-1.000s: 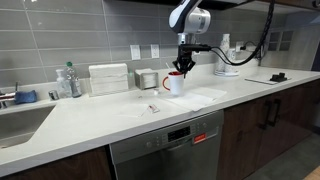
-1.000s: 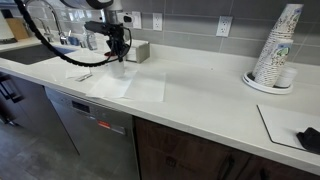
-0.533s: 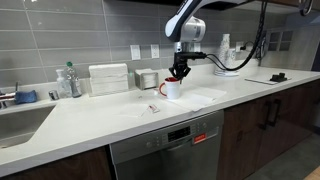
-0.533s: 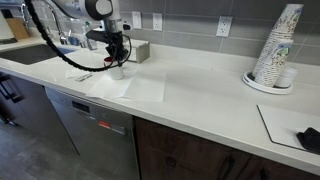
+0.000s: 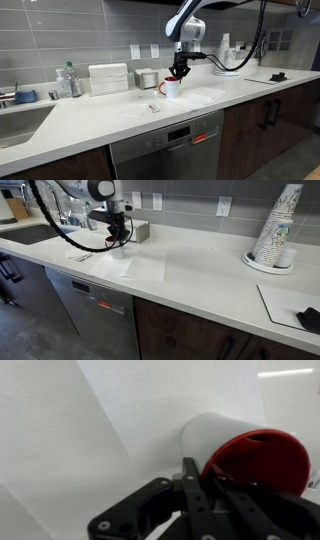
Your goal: Move the cup to the left
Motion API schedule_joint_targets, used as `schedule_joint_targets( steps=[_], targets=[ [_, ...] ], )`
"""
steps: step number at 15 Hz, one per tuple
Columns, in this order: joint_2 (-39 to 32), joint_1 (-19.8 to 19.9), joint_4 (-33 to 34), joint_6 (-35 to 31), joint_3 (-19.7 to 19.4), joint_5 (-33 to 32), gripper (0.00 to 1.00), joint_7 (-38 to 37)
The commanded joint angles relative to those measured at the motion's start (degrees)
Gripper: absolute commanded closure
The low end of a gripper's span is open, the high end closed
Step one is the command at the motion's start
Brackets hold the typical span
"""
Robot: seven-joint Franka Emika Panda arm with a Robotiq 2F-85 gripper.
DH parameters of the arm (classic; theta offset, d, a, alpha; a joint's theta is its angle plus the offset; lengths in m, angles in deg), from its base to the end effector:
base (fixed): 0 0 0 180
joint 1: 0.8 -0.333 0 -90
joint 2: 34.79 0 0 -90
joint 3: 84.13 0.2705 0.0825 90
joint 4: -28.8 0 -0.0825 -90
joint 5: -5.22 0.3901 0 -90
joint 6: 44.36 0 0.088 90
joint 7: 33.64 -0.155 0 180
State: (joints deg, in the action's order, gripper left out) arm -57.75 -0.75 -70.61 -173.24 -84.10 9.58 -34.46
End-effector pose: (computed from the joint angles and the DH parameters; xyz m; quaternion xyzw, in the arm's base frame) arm 0.6602 0.0047 0.2669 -0.9975 0.0295 -0.0565 0.0314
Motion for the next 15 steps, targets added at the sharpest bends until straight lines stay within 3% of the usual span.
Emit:
schedule_joint_targets(
  steps=[1, 15],
  targets=[
    [-3.4, 1.9, 3.8, -0.2, 0.6, 3.6, 0.98, 0.5],
    [-11.6, 2.2, 17.8, 8.0, -0.8, 5.6, 0.98, -12.3]
  ],
)
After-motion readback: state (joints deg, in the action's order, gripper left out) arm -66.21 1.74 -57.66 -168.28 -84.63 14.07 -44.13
